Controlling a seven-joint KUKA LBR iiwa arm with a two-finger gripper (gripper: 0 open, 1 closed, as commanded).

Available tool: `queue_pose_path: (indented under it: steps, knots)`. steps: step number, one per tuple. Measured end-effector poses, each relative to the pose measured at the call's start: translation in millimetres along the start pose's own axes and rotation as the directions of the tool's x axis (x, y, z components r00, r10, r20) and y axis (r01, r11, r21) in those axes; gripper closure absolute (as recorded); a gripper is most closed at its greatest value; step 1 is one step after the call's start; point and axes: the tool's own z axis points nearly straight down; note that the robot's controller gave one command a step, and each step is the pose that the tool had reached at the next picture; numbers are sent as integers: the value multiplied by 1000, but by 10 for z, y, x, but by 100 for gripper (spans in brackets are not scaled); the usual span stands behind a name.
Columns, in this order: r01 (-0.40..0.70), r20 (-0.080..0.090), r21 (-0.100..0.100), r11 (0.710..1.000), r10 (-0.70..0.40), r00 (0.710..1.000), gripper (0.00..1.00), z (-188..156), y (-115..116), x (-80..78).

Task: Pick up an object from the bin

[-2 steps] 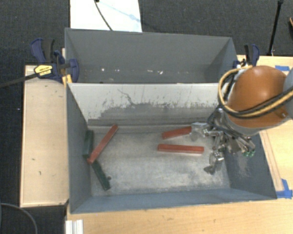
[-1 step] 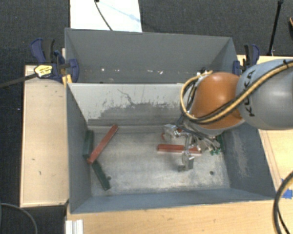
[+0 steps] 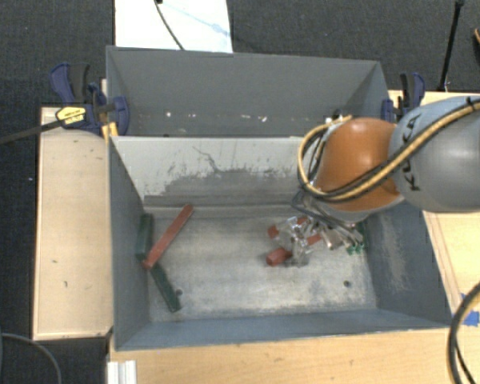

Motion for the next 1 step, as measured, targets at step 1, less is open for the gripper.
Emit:
queue_pose_path:
  steps: [1]
  knots:
    - [11,5,1,1000,-11,1000,100,-1455,652,309]
